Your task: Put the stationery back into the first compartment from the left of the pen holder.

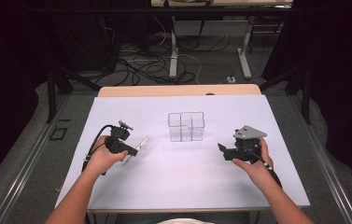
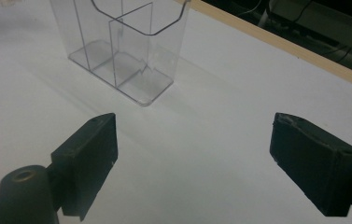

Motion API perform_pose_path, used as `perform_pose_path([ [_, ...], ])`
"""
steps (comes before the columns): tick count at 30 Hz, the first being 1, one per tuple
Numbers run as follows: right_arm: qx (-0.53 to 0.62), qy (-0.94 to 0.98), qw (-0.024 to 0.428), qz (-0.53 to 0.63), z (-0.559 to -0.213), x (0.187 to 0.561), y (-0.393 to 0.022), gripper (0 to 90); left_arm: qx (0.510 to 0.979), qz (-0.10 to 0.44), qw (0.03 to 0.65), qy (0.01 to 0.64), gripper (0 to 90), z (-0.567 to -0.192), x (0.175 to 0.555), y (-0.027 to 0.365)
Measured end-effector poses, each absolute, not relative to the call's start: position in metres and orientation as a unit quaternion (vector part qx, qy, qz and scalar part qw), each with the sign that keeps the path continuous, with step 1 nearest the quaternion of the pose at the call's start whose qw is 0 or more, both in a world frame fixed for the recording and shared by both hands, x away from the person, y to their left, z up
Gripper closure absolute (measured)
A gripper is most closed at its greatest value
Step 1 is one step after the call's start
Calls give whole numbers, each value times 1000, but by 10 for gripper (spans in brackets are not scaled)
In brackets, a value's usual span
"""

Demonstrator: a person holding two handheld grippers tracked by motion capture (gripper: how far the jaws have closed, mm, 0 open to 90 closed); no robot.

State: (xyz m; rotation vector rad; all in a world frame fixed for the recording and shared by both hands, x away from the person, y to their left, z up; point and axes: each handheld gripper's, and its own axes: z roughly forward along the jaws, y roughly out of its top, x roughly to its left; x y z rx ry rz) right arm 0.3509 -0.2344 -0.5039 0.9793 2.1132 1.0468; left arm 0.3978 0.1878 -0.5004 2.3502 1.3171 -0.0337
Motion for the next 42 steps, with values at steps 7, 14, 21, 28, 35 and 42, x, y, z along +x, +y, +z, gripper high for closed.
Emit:
perform_pose_path([
  [7,295,823,327,360,-501,344,-218,152,847,-42,238,474,795,-497,395,182],
  [14,218,842,367,331,-500,336,-199,163,853,-46,238,463,796,-494,391,174],
  [21,145,856,381,317,-499,328,-183,211,860,-49,241,448,796,-491,386,164],
  [28,80,874,374,300,-503,320,-166,255,874,-55,236,421,796,-489,380,149],
  [35,21,886,364,288,-508,314,-150,323,886,-67,229,397,796,-490,372,132],
  [42,-52,892,353,279,-512,306,-127,368,890,-73,228,387,796,-491,367,121],
])
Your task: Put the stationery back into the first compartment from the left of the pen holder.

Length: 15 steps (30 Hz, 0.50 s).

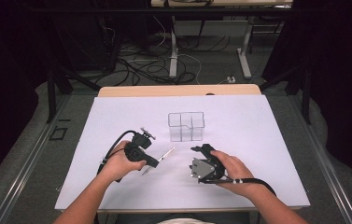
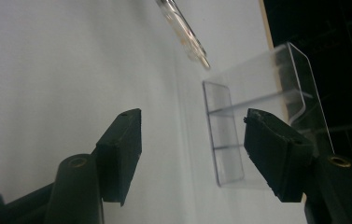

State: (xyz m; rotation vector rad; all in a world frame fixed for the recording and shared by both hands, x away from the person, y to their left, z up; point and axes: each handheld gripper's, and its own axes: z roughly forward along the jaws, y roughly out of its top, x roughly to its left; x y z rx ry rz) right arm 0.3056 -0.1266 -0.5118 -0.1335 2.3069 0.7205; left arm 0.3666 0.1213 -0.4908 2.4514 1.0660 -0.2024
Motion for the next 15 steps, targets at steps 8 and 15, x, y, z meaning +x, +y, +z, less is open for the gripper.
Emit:
perform_pose_path([
  [8,-129,885,369,254,-515,301,-99,365,893,-84,226,381,796,-490,363,116],
  [15,-172,873,387,242,-518,302,-79,435,892,-87,228,381,796,-490,364,117],
])
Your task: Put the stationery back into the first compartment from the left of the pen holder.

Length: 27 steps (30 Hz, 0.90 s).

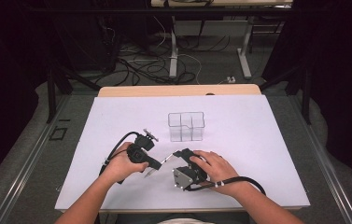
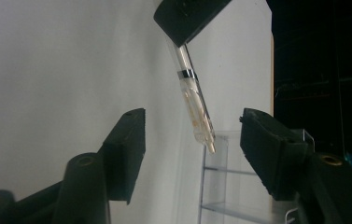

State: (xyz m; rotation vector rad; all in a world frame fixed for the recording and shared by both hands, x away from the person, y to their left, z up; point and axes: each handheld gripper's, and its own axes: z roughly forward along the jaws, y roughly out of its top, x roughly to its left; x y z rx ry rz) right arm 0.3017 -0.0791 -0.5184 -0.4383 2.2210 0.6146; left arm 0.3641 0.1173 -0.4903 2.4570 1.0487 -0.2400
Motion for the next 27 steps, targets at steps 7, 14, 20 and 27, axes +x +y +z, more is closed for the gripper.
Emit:
perform_pose_path([
  [7,-214,861,407,216,-525,303,-68,538,892,-91,227,381,796,-491,365,118],
  [14,-235,853,421,199,-528,306,-60,597,890,-92,229,383,796,-491,365,119],
  [20,-242,854,420,187,-529,308,-55,641,889,-96,229,384,796,-490,365,118],
  [27,-250,857,417,173,-531,310,-51,679,889,-98,233,381,796,-490,365,118],
])
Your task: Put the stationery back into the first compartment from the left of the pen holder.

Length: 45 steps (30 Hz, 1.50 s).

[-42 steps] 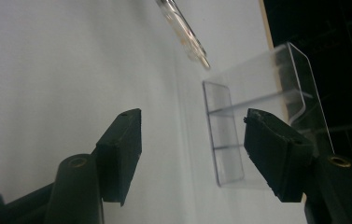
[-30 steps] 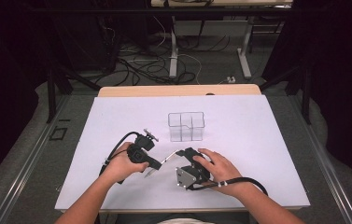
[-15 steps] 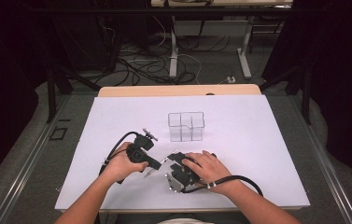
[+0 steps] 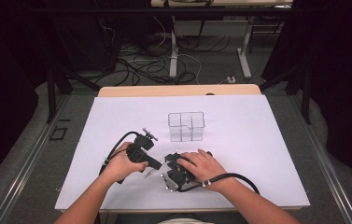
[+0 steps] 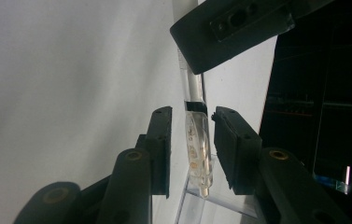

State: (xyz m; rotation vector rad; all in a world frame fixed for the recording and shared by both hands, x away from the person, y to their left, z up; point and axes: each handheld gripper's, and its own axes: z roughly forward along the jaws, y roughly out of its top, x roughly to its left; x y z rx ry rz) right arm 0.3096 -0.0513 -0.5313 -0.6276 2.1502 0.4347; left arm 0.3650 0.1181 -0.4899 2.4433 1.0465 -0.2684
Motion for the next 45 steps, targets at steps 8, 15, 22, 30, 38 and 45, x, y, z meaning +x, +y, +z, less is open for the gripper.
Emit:
perform_pose_path([
  [8,-267,852,419,164,-532,311,-47,718,890,-100,232,380,795,-489,364,117],
  [15,-273,849,426,153,-532,309,-45,768,891,-100,234,376,795,-490,365,117],
  [22,-277,848,427,150,-534,308,-44,791,890,-102,236,378,795,-491,365,117],
  [30,-274,849,428,147,-533,310,-44,794,882,-103,248,386,788,-491,366,119],
  [38,-265,853,426,144,-533,312,-45,795,869,-82,289,394,622,-489,369,127],
  [45,-259,853,427,150,-531,314,-47,795,856,-48,315,406,505,-489,377,141],
])
